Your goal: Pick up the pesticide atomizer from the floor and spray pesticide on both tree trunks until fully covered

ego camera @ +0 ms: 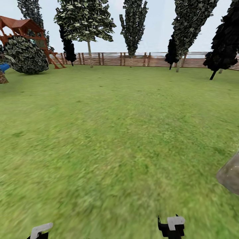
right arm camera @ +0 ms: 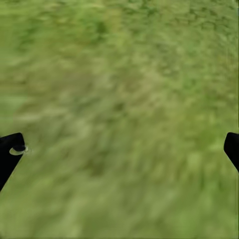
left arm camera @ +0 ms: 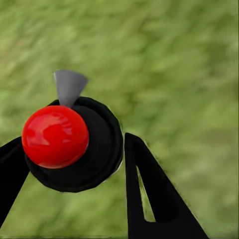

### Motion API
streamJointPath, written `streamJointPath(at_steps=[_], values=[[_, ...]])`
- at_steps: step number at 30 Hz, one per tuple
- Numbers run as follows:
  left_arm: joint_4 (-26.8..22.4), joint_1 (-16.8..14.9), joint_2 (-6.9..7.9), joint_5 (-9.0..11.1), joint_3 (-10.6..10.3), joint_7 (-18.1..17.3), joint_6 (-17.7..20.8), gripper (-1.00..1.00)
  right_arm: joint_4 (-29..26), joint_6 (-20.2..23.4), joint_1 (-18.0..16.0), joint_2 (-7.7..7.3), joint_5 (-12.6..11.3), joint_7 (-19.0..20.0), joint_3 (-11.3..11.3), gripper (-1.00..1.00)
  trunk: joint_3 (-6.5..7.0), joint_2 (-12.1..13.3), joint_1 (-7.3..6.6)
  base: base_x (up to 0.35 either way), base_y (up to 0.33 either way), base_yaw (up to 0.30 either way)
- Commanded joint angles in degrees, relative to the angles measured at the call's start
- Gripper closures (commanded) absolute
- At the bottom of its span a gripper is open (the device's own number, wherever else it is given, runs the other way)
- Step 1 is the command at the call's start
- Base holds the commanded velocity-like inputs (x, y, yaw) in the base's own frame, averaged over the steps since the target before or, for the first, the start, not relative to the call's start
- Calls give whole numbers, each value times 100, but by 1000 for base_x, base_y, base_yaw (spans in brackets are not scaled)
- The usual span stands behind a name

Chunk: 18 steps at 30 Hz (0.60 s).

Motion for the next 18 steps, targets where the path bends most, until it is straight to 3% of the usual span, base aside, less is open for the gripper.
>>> streamJointPath(at_steps=[1, 18], values=[[0, 0, 0, 0, 1, 5, 0, 100, 0, 0, 0, -2, 1, 1, 1, -100, 0, 0, 0, 0, 0, 280], [0, 0, 0, -1, -2, 5, 0, 100, -2, 0, 0, 4, 1, 2, 1, -100, 0, 0, 0, 0, 0, 280]])
